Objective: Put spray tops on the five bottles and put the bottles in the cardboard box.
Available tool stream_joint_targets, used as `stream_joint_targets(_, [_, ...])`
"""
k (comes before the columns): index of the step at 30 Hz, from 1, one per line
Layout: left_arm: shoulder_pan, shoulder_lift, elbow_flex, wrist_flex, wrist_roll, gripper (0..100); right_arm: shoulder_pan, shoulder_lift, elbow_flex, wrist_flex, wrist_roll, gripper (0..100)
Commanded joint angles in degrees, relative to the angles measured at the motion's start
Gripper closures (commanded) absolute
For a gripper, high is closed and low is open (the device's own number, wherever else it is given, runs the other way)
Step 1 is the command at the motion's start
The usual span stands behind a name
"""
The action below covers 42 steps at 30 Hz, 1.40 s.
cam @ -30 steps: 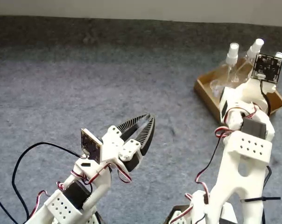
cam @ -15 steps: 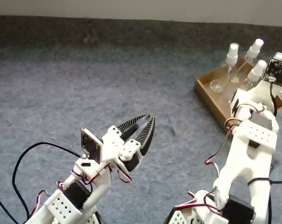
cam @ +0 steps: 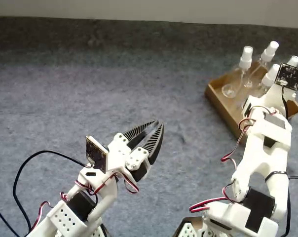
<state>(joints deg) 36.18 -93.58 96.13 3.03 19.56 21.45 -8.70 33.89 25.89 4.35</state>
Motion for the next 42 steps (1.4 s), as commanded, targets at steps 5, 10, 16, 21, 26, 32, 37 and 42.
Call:
stream_joint_targets(5, [0.40,-0.13,1.36,0.35,0.35,99,0.66,0.13,-3.21,-1.45,0.53,85.1])
stream_joint_targets(10, [0.40,-0.13,1.36,0.35,0.35,99,0.66,0.13,-3.12,-1.45,0.62,84.9])
stream_joint_targets(16, [0.40,-0.13,1.36,0.35,0.35,99,0.57,-0.22,-3.03,-0.04,3.52,76.9])
stream_joint_targets(21, [0.40,-0.13,1.36,0.35,0.35,99,0.66,-0.31,-3.21,2.95,3.69,75.5])
stream_joint_targets(26, [0.40,-0.13,1.36,0.35,0.35,99,0.57,-0.31,-3.21,4.79,3.78,75.2])
stream_joint_targets(32, [0.40,-0.13,1.36,0.35,0.35,99,0.57,-0.40,-8.31,11.65,3.52,75.2])
stream_joint_targets(37, [0.40,-0.13,1.36,0.35,0.35,99,0.57,-0.40,-14.37,18.77,3.43,75.2])
stream_joint_targets(42, [0.40,-0.13,1.36,0.35,0.26,99,0.57,-0.31,-17.80,22.55,3.69,75.2])
